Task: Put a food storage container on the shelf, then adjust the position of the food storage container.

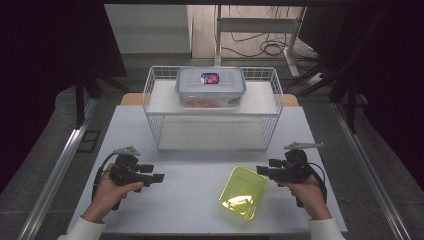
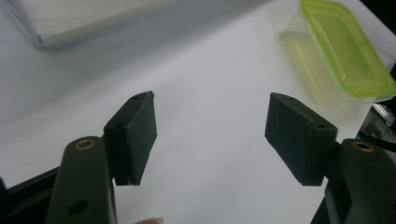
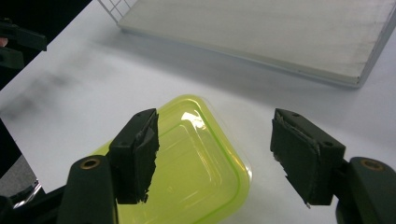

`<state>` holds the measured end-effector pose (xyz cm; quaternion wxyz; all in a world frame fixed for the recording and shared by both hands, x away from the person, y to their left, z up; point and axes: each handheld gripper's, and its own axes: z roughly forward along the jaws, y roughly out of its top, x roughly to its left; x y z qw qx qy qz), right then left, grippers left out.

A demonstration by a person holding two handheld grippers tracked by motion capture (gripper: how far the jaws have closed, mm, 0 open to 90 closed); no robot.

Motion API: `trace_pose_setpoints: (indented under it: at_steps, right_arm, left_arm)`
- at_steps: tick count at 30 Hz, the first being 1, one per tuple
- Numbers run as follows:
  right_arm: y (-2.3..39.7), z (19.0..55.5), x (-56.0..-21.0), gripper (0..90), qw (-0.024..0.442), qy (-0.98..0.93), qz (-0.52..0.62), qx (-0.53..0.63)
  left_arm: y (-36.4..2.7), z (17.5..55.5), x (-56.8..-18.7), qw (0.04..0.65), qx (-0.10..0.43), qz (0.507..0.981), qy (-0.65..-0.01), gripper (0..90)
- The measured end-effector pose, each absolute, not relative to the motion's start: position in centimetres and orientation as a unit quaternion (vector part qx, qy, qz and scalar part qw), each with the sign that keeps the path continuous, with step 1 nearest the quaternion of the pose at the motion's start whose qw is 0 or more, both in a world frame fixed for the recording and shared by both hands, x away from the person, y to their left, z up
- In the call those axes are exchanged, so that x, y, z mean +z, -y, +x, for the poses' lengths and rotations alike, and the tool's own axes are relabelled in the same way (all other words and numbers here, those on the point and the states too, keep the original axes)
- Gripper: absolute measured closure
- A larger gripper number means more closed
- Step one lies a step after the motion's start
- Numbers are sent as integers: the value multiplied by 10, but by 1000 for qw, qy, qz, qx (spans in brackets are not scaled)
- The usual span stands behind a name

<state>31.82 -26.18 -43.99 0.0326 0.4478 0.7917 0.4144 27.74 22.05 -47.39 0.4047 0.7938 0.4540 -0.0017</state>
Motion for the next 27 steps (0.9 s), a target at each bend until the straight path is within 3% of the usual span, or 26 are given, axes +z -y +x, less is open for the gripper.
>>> trace_pose_setpoints:
  at_steps: [9,14,20,27]
  right_arm:
    - [263,305,-441,359,42,-797,442,408]
    - [269,292,-442,437,46,-811,428,396]
    - [278,277,-446,604,42,-820,416,391]
    - [275,258,-455,861,35,-862,367,348]
  left_arm:
    - [-221,271,-472,403,8,794,-454,320]
    - [-219,270,-471,402,8,796,-453,312]
    - [-218,274,-474,397,4,798,-453,302]
    - [-215,273,-475,393,7,802,-450,295]
